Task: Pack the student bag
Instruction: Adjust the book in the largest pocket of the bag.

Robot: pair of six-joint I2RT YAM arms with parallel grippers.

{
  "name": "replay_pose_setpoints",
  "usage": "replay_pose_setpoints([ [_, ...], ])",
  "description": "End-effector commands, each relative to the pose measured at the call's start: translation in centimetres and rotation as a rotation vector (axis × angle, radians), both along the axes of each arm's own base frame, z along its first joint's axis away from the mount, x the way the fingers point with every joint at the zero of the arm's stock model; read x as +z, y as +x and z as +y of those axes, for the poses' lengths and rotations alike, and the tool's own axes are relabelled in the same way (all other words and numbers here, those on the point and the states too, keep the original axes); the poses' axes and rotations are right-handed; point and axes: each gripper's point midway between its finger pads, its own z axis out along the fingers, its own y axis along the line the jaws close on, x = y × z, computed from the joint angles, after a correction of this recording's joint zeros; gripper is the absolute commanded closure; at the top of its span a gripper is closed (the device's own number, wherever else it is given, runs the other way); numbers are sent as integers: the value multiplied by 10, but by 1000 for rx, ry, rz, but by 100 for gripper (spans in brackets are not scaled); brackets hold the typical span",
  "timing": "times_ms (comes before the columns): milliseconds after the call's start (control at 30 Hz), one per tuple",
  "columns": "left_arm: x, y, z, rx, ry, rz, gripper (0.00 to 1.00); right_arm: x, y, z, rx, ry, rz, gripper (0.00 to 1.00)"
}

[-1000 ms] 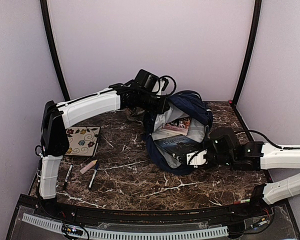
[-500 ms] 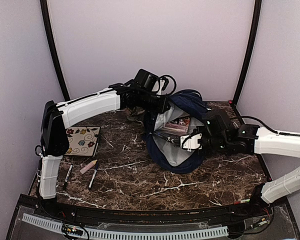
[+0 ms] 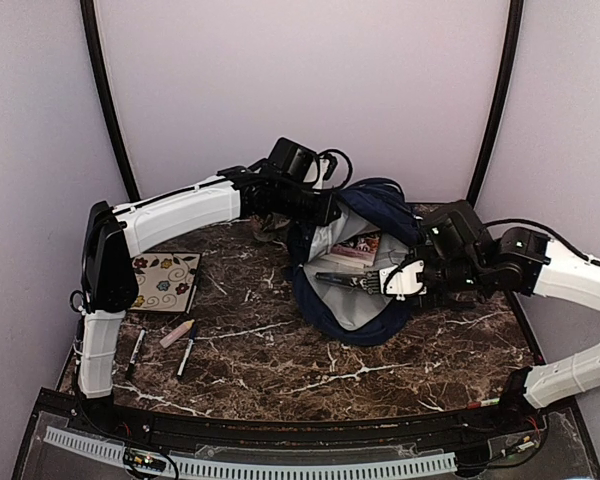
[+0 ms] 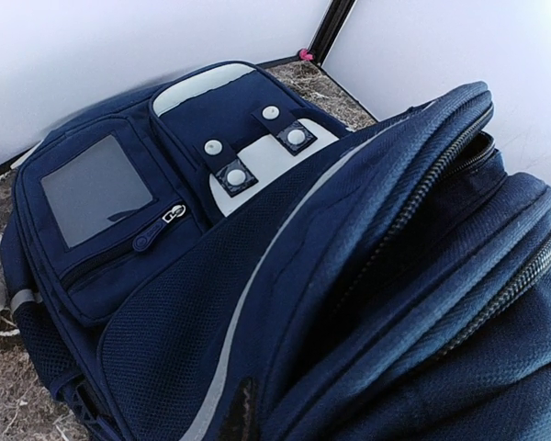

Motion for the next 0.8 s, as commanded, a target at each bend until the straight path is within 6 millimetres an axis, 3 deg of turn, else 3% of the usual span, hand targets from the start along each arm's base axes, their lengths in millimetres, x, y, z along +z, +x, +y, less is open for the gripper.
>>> replay_pose_setpoints([
  [0,74,7,4,32,-156,-95,100,88,23,4,-50,160,-246,100],
  [233,86,9,4,35,-188,-102,100,101,38,2,-54,119,-380,100],
  [667,131,-4,-2,-18,-296,-126,100,42,63,18,-45,19,-458,100],
  [767,136,-9,-6,-35,-309,-127,100,34,82,4,-126,-70,-563,100],
])
